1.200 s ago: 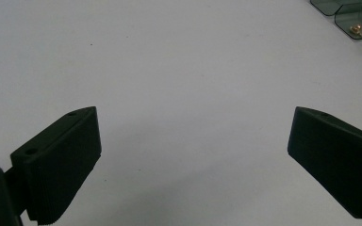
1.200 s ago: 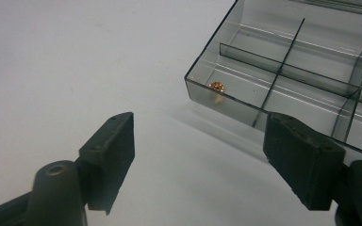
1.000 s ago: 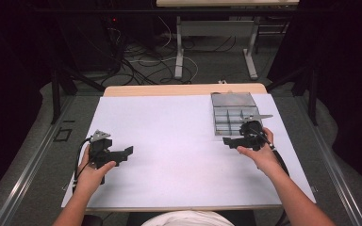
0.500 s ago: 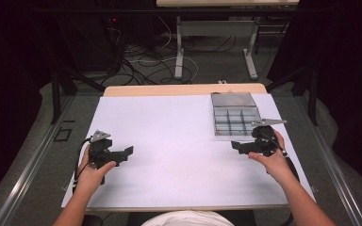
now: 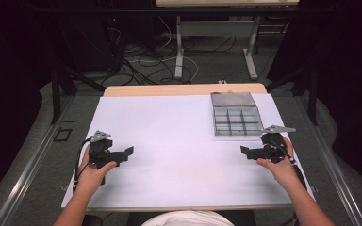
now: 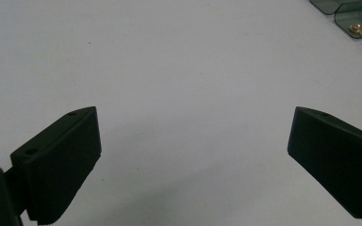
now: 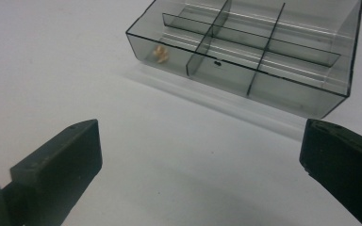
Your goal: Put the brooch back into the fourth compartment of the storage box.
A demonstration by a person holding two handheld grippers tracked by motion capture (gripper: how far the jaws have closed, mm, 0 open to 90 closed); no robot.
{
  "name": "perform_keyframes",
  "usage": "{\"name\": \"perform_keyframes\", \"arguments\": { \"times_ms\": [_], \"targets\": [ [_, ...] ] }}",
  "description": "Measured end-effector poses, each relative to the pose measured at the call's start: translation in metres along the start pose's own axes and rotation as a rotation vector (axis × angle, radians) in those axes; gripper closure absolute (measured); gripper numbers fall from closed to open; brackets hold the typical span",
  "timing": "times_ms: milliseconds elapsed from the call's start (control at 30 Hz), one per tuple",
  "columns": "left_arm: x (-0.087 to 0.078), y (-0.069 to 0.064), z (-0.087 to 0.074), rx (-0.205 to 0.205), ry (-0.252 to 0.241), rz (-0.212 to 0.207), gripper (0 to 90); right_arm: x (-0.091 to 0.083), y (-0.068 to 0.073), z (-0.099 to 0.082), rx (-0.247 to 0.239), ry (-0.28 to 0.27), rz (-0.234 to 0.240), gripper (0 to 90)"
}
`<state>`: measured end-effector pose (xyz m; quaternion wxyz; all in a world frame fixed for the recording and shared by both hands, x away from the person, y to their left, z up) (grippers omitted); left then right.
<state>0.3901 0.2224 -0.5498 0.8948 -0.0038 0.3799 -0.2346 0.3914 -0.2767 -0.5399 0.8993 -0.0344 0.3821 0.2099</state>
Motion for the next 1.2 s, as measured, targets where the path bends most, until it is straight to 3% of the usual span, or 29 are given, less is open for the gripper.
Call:
{"name": "perform_keyframes", "arguments": {
  "times_ms": [267,500,600,733,1200],
  "targets": [
    [0.002,-0.001,-0.001,0.002,0.004,0.0,3.2,0.005,-0.011,-0.009,-0.005,-0.011,-0.058,0.0],
    [0.002,0.0,-0.001,0.007,0.002,0.005,3.2,0.006,-0.019,-0.017,0.014,-0.017,-0.067,0.0],
    [0.001,0.002,-0.002,0.03,0.012,0.012,3.2,0.008,-0.023,-0.021,0.029,-0.013,-0.066,0.0],
    [0.002,0.001,-0.001,0.018,0.001,0.01,3.2,0.009,-0.028,-0.025,0.058,-0.018,-0.071,0.0],
    [0.002,0.001,0.0,0.028,0.003,0.01,3.2,0.01,-0.031,-0.028,0.055,-0.009,-0.078,0.0]
  ]
}}
Point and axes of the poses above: each handheld gripper's, and its own axes: x roughly forward along the jaws, z roughly out of its top, y roughly to its left, the point moved 5 cm from there along x, roughly forward along the jaws, and after that the axes turned 5 degrees about y, right-handed, at the moved point
